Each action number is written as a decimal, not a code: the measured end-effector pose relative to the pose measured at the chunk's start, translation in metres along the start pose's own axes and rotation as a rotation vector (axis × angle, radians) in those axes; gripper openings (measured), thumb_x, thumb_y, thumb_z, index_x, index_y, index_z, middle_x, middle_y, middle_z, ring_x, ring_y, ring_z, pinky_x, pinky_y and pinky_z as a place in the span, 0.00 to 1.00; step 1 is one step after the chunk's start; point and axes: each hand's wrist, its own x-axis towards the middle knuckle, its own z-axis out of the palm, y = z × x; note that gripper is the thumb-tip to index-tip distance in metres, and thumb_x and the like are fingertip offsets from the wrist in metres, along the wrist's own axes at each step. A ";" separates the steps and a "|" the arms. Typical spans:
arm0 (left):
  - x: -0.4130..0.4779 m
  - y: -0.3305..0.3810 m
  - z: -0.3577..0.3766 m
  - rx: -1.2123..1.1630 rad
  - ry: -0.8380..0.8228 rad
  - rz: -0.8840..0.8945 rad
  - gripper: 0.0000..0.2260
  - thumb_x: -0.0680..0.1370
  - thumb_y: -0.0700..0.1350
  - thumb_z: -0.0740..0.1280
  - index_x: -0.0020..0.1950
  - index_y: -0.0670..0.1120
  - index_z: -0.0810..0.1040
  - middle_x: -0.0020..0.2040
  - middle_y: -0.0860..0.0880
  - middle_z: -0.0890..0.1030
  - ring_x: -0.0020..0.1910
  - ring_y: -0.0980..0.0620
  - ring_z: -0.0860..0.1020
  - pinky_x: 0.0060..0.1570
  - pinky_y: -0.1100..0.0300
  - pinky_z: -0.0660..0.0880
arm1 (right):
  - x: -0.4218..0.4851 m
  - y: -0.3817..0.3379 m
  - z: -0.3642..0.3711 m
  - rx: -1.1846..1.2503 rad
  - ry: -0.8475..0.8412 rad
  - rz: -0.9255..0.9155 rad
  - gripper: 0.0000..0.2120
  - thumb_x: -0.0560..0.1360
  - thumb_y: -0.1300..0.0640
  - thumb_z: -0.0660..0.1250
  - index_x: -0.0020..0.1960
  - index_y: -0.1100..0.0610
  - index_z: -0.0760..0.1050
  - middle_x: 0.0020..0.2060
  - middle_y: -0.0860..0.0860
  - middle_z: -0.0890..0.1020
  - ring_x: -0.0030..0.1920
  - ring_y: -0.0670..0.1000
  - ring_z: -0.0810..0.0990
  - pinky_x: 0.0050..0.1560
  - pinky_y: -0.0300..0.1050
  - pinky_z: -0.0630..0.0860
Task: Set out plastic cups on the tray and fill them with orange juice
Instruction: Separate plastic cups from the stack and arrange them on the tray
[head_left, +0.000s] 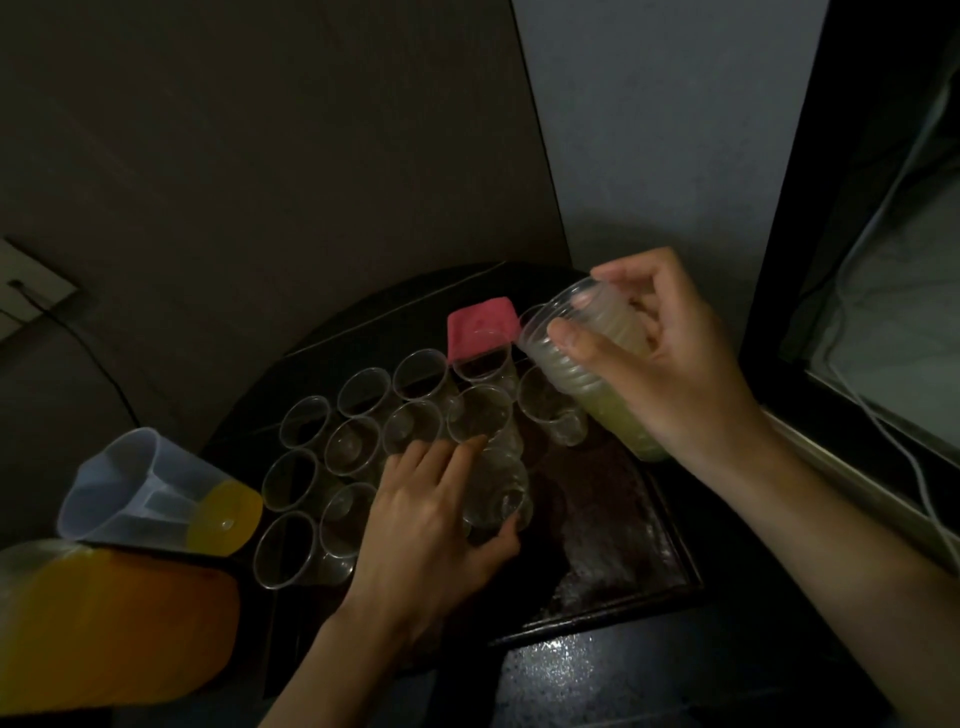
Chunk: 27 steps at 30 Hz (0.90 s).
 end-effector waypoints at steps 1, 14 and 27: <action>0.000 0.000 0.000 -0.005 -0.003 -0.004 0.30 0.72 0.61 0.68 0.67 0.43 0.78 0.54 0.48 0.80 0.52 0.48 0.78 0.51 0.51 0.77 | 0.000 0.000 0.000 0.003 0.001 -0.001 0.28 0.66 0.35 0.72 0.61 0.45 0.71 0.52 0.40 0.79 0.55 0.35 0.78 0.50 0.28 0.73; 0.001 0.000 0.002 -0.076 0.041 0.023 0.28 0.70 0.60 0.71 0.64 0.44 0.78 0.56 0.50 0.78 0.52 0.52 0.76 0.50 0.56 0.77 | -0.001 0.001 0.000 -0.009 -0.010 0.018 0.27 0.67 0.34 0.72 0.60 0.45 0.71 0.54 0.41 0.79 0.57 0.39 0.79 0.54 0.35 0.75; 0.060 0.042 -0.069 -0.979 0.056 -0.370 0.17 0.80 0.63 0.63 0.57 0.53 0.82 0.50 0.53 0.84 0.48 0.55 0.82 0.45 0.64 0.79 | -0.010 -0.012 0.005 -0.079 -0.153 0.035 0.22 0.68 0.42 0.77 0.55 0.47 0.71 0.48 0.40 0.83 0.50 0.35 0.81 0.46 0.29 0.77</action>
